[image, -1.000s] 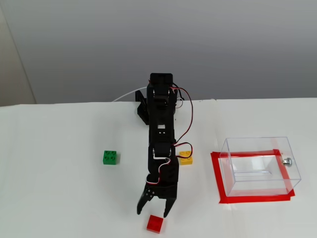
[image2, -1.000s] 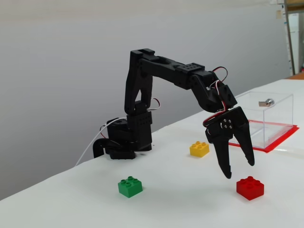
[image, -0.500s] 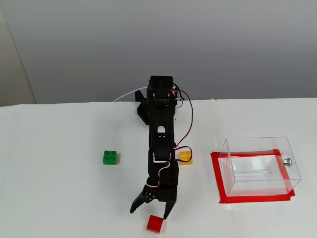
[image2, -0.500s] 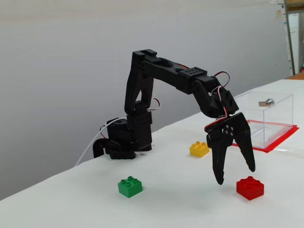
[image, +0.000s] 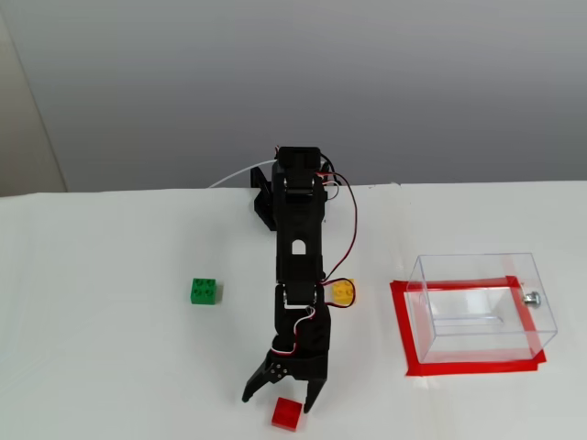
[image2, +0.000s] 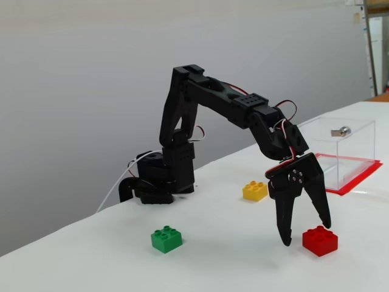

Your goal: Pick the red lego brick and place it into the transparent box

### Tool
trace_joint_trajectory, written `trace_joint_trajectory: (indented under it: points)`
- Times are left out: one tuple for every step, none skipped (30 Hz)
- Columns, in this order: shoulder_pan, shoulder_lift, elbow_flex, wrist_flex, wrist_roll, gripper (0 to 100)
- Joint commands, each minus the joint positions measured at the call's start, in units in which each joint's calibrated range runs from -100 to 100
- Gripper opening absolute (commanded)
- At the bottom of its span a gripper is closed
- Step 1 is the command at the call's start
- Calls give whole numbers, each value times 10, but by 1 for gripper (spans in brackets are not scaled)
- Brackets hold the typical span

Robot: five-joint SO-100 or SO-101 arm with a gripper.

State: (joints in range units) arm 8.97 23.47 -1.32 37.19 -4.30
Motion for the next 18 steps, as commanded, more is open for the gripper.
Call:
trace_joint_trajectory:
  points:
    - [-11, -3, -22, -21, -2, 41]
    - [-12, 2, -22, -27, -2, 41]
    - [-13, 8, -22, -31, -1, 41]
    - [-13, 12, -22, -32, 0, 41]
    - [-15, 17, -27, -32, 0, 41]
    - [-15, 21, -33, -27, -1, 41]
    - [-15, 25, -37, -26, -1, 41]
    - [-15, 29, -40, -26, -1, 41]
    - [-15, 32, -45, -26, -1, 41]
    - [-15, 34, -48, -26, -1, 41]
    - [-15, 36, -51, -26, 0, 41]
    - [-16, 38, -51, -26, 1, 41]
    - [-16, 40, -51, -27, 2, 41]
    - [-16, 40, -51, -28, 2, 41]
    - [-16, 42, -51, -28, 2, 41]
    - [-16, 42, -51, -28, 2, 41]
    - [-16, 42, -51, -28, 2, 41]
    - [-16, 42, -50, -28, 2, 41]
